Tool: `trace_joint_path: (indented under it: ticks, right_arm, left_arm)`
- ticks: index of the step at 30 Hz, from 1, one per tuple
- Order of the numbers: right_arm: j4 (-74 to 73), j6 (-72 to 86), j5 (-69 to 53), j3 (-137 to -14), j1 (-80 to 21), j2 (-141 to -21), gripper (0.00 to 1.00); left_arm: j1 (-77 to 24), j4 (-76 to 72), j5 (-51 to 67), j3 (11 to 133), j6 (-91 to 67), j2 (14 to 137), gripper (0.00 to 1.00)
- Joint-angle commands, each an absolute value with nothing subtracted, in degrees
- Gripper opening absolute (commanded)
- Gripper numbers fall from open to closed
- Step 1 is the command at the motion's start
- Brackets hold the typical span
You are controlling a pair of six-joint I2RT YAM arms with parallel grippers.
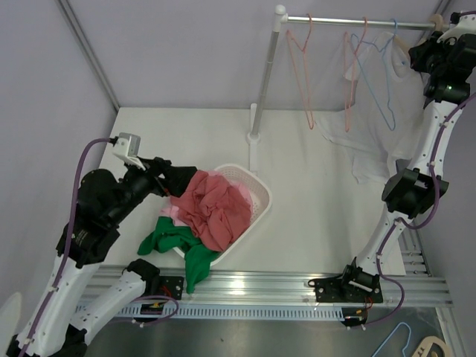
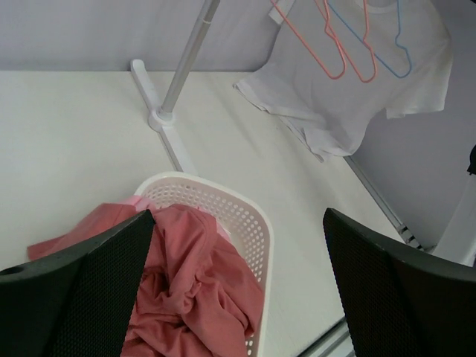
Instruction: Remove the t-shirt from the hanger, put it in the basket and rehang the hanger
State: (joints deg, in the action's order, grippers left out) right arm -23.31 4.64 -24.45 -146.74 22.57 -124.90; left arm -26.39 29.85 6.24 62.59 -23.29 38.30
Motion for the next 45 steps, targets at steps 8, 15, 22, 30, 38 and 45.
trace_joint_path:
  ticks: [8, 15, 22, 30, 38, 45]
  right_arm:
    - [-21.00, 3.69, -24.61, -139.23, 20.39, -106.02, 0.00]
    - [-33.10, 4.75, -16.71, -131.15, 20.30, -98.72, 0.00]
    - [-31.38, 9.92, -2.39, -105.61, 22.67, -80.64, 0.00]
    - [-35.41, 21.17, 6.40, -89.84, 22.76, -66.63, 0.00]
    - [-35.50, 29.97, 3.17, -81.91, 19.34, -57.04, 0.00]
    - [-39.46, 29.00, 1.32, -86.48, 18.81, -55.90, 0.00]
  left_arm:
    - [-27.33, 8.10, 12.99, 52.21, -17.57, 35.06, 0.99]
    - [-27.33, -2.52, 32.85, 56.51, -25.04, 48.94, 0.99]
    - [-35.12, -16.71, 38.51, 58.44, -28.05, 59.67, 0.99]
    - [-53.86, -16.70, 39.62, 67.67, -14.87, 73.02, 1.00]
    - [-61.34, -21.43, 47.99, 70.84, -6.51, 89.98, 1.00]
    - [-63.46, -43.41, 47.18, 68.10, -9.22, 98.59, 0.99]
